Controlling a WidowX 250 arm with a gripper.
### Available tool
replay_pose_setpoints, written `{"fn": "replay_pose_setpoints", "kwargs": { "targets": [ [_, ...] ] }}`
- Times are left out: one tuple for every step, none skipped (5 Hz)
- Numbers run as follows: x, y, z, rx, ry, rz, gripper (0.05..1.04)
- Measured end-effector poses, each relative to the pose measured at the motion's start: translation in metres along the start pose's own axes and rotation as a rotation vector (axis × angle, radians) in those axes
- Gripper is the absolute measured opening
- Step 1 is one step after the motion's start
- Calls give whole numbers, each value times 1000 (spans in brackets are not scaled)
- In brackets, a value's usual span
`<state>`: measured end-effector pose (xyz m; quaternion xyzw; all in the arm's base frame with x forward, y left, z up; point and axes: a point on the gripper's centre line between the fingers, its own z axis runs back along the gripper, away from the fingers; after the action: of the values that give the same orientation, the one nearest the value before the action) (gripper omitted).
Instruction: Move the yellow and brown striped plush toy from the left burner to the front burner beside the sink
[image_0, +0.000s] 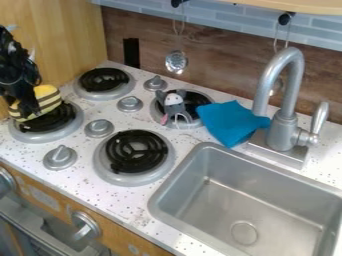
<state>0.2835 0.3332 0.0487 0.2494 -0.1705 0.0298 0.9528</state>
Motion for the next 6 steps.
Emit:
{"fn": "replay_pose_setpoints", "kwargs": {
  "targets": [
    [-3, -2, -1, 1, 2, -13, 544],
    [-5, -3, 0, 8, 5, -18, 533],
    [-6, -4, 7, 28, -1, -23, 533],
    [8, 3, 41, 96, -75, -36, 533],
    [19, -4, 75, 125, -146, -52, 533],
    [19, -25, 100, 114, -184, -63, 533]
  ]
}}
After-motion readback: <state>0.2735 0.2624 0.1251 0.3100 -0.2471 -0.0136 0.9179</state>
